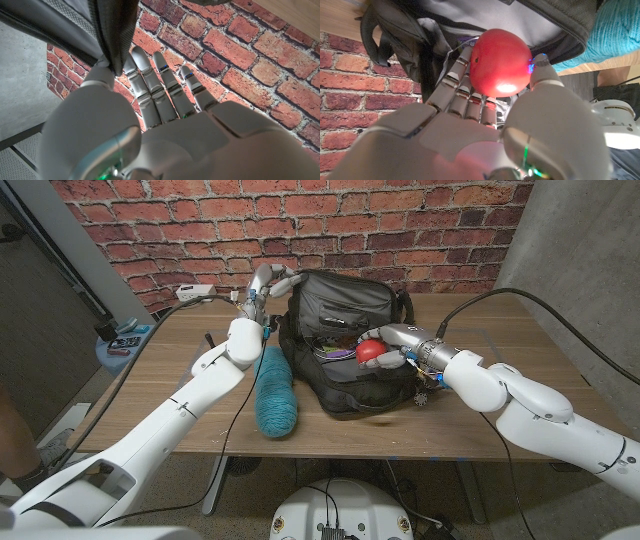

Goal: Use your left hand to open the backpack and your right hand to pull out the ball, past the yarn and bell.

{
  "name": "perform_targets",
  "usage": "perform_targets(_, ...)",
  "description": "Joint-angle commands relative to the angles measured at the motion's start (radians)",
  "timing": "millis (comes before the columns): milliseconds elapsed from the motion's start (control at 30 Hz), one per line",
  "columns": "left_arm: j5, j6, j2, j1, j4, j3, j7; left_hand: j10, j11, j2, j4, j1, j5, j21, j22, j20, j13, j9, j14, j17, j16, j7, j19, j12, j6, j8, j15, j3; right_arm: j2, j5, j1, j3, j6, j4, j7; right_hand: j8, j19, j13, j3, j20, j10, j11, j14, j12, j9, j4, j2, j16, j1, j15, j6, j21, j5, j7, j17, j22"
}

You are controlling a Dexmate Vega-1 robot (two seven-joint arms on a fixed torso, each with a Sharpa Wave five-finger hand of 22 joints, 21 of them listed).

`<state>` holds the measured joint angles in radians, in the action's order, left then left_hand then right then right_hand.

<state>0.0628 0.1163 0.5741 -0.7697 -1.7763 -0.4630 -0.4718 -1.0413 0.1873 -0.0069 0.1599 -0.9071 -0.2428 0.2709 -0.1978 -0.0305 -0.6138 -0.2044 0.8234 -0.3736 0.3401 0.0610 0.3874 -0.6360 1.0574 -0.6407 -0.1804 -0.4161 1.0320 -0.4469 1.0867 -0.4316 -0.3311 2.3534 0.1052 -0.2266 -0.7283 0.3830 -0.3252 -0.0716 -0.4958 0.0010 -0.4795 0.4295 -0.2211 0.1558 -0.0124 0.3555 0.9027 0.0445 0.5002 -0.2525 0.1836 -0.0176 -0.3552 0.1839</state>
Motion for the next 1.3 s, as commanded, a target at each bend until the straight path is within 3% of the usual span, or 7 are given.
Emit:
perform_targets(33,-0.003,-0.013,-0.014,0.021,0.031,-0.012,0.003,-0.004,-0.001,0.08,-0.001,-0.082,0.005,0.003,-0.003,0.002,-0.003,-0.002,-0.001,-0.006,-0.002,-0.001,-0.003,0.002,-0.002,-0.005,0.0,0.001,0.036,0.008,0.054,0.053,-0.068,0.049,-0.035,-0.001,-0.006,0.005,0.007,-0.046,-0.002,-0.004,-0.011,0.009,-0.002,0.0,0.011,0.007,-0.002,0.098,0.007,-0.006,0.004,0.002,-0.006,0.003)
perform_targets(767,0.0,-0.028,-0.016,0.028,0.04,-0.02,0.006,-0.006,0.001,0.079,-0.001,-0.082,0.006,0.003,-0.003,-0.003,-0.003,-0.003,-0.001,-0.007,-0.007,0.004,-0.008,0.006,-0.001,-0.006,-0.001,0.001,0.096,0.052,0.16,0.174,-0.159,0.104,-0.115,0.005,-0.006,0.014,0.009,-0.045,0.006,-0.007,-0.012,0.017,-0.003,-0.003,0.012,-0.001,-0.002,0.096,0.007,-0.005,0.004,0.002,-0.009,0.003)
perform_targets(1300,0.0,-0.016,-0.019,0.018,0.027,-0.021,0.002,-0.008,0.001,0.079,-0.001,-0.081,0.007,0.002,-0.003,-0.005,-0.004,-0.001,0.001,-0.008,-0.01,0.001,-0.011,0.008,-0.001,-0.005,-0.001,0.002,0.116,0.118,0.236,0.28,-0.169,0.093,-0.158,0.01,-0.005,0.02,0.013,-0.045,0.009,-0.005,-0.009,0.023,-0.004,-0.004,0.014,-0.004,0.0,0.096,0.005,-0.003,0.004,0.004,-0.015,0.003)
